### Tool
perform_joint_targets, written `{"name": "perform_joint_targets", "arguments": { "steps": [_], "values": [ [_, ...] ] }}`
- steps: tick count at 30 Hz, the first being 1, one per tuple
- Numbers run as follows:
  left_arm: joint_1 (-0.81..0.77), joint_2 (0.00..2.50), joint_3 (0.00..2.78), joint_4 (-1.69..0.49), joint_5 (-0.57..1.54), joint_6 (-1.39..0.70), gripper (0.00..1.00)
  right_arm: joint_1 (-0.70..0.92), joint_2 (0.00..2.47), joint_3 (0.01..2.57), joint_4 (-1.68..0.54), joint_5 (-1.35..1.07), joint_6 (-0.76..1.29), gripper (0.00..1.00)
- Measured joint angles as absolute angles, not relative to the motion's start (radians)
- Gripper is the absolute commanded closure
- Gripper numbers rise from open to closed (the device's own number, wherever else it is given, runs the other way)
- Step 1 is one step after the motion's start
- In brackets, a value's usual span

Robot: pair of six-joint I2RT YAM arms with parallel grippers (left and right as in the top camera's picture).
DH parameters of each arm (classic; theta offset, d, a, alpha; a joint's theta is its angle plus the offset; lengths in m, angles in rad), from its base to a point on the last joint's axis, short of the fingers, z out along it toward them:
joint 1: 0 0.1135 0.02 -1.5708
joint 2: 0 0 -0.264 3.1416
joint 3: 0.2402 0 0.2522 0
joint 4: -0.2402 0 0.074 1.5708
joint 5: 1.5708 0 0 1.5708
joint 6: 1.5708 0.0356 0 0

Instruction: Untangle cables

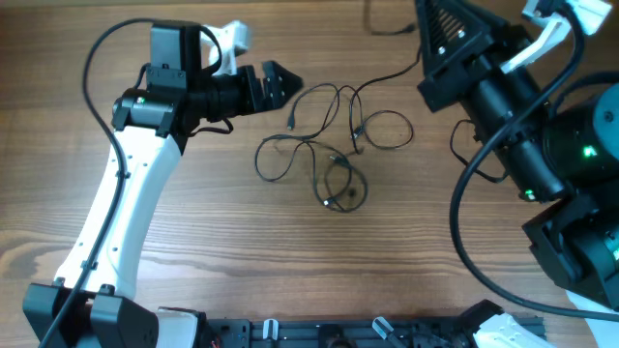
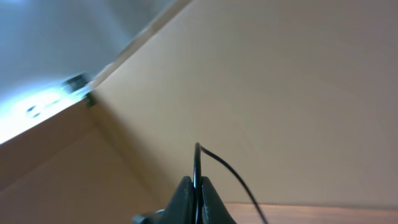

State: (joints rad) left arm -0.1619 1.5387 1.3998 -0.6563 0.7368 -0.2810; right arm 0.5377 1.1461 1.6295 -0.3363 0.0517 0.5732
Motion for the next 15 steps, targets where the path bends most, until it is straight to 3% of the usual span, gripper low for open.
{"name": "perform_joint_targets", "arguments": {
  "steps": [5, 11, 15],
  "values": [
    [-0.247, 1.539, 1.400, -0.635, 0.966, -0.061, 0.00, 0.538, 1.181, 1.629, -0.355, 0.287, 0.655, 0.96],
    [-0.342, 1.539, 1.400, -0.529, 0.982, -0.003, 0.09, 0.538, 1.217, 1.628, -0.362, 0.292, 0.742, 0.96],
    [-0.344, 1.539, 1.400, -0.443, 0.921, 0.002, 0.09, 0.538, 1.217, 1.628, -0.371, 0.208, 0.790, 0.96]
  ]
}}
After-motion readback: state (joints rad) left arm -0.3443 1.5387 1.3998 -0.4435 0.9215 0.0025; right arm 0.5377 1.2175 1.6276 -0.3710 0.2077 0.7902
